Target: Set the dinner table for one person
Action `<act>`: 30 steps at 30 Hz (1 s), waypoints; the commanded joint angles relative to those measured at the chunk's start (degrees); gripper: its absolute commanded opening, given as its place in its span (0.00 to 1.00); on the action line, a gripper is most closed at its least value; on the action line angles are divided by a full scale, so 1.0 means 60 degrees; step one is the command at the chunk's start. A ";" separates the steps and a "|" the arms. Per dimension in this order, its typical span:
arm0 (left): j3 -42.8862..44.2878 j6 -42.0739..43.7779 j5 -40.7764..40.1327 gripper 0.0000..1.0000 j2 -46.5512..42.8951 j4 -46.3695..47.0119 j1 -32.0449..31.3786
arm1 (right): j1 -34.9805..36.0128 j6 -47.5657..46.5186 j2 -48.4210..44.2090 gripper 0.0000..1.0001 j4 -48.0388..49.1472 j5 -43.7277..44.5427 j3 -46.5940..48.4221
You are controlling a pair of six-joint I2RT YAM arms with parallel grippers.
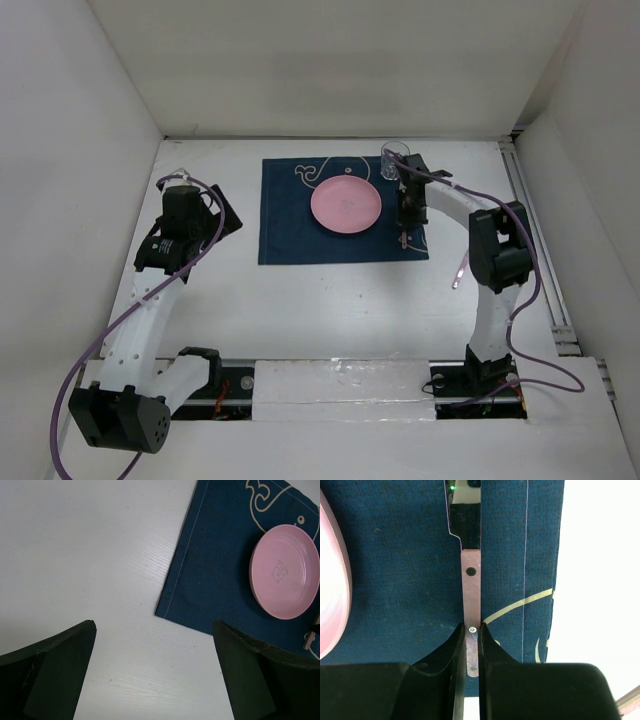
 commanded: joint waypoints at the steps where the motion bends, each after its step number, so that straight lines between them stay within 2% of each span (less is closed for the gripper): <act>1: -0.0025 0.0123 0.0066 1.00 -0.0145 0.0249 0.0014 | -0.0119 0.0076 0.0151 0.09 0.0048 0.0261 0.0025; 8: -0.0025 0.0123 0.0066 1.00 -0.0146 0.0249 0.0014 | -0.0119 0.0164 0.0239 0.17 -0.0040 0.0056 0.0113; 18: -0.0025 0.0211 0.0154 1.00 -0.0146 0.0249 0.0014 | -0.0119 0.0428 -0.0214 0.41 -0.0259 0.0056 0.0289; 23: -0.0025 0.0211 0.0242 1.00 -0.0146 0.0249 0.0014 | -0.0206 0.0618 -0.1748 0.50 0.0162 -0.0192 -0.0323; 24: -0.0025 0.0211 0.0242 1.00 -0.0146 0.0249 0.0014 | -0.0294 0.0618 -0.2029 0.65 0.0354 -0.0309 -0.0500; 30: -0.0025 0.0211 0.0242 1.00 -0.0234 0.0249 0.0014 | -0.1506 0.1364 -0.3260 0.67 0.0678 0.0538 -0.1700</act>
